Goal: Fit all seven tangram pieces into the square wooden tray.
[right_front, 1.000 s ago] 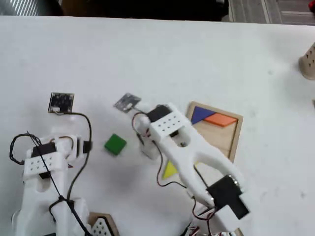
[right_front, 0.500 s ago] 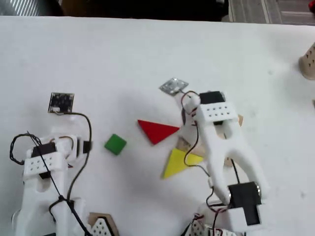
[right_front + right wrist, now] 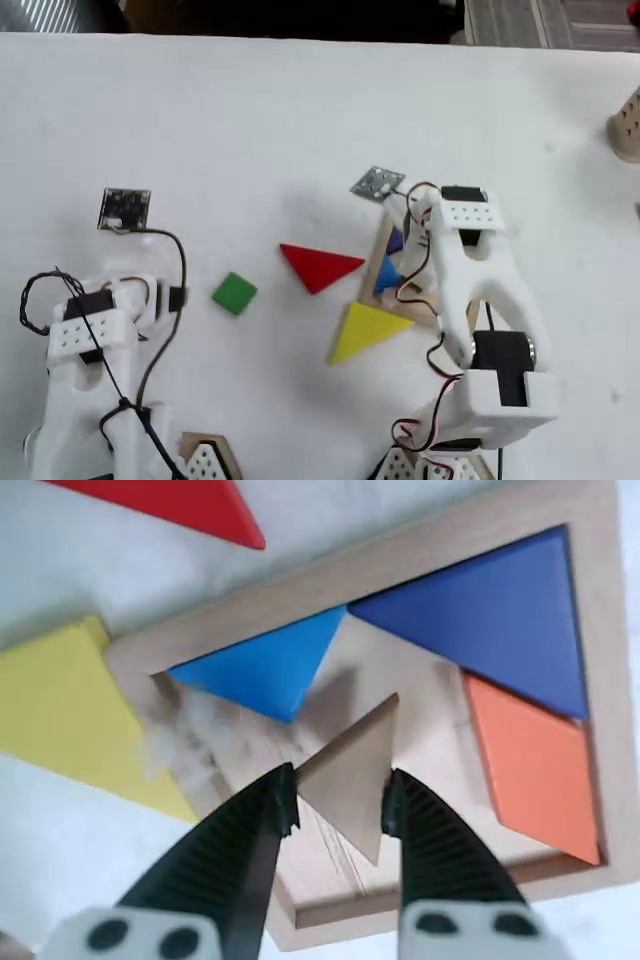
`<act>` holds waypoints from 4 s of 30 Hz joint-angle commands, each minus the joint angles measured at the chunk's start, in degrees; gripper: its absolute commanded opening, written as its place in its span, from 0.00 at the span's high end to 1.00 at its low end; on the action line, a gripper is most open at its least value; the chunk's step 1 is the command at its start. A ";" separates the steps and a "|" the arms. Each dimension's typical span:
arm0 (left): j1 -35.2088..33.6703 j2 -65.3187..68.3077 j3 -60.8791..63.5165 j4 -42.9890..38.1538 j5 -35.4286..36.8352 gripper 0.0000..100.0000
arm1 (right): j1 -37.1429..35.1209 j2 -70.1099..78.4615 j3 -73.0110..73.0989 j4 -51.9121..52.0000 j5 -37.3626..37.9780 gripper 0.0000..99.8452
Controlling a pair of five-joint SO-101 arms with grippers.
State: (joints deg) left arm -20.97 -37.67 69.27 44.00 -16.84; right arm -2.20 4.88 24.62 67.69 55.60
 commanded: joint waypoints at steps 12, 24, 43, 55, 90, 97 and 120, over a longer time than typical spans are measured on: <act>-0.48 0.40 -2.90 -1.32 0.09 0.71 | 1.19 -1.01 -4.31 0.04 2.02 0.70; -0.48 0.40 -2.90 -1.32 0.09 0.71 | -2.68 -1.10 -8.70 10.95 -15.56 0.97; -0.57 0.31 -2.46 -1.32 0.09 0.71 | -1.71 -0.40 2.90 -7.96 -35.69 0.98; -0.75 0.22 -2.37 -1.23 0.09 0.71 | 5.58 3.82 -0.53 -8.84 -33.67 0.98; -0.66 0.22 -2.37 -1.32 0.09 0.71 | 11.30 5.32 -4.84 -6.46 -33.49 0.98; -0.57 0.22 -2.37 -1.41 0.09 0.71 | 8.75 5.32 -5.71 -6.37 -33.76 0.98; -0.92 0.22 -2.64 -0.97 0.35 0.71 | -12.26 -17.71 -5.54 11.03 -38.07 0.98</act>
State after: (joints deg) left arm -21.14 -37.67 69.27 44.00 -16.84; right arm -3.96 -7.69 21.27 77.89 18.42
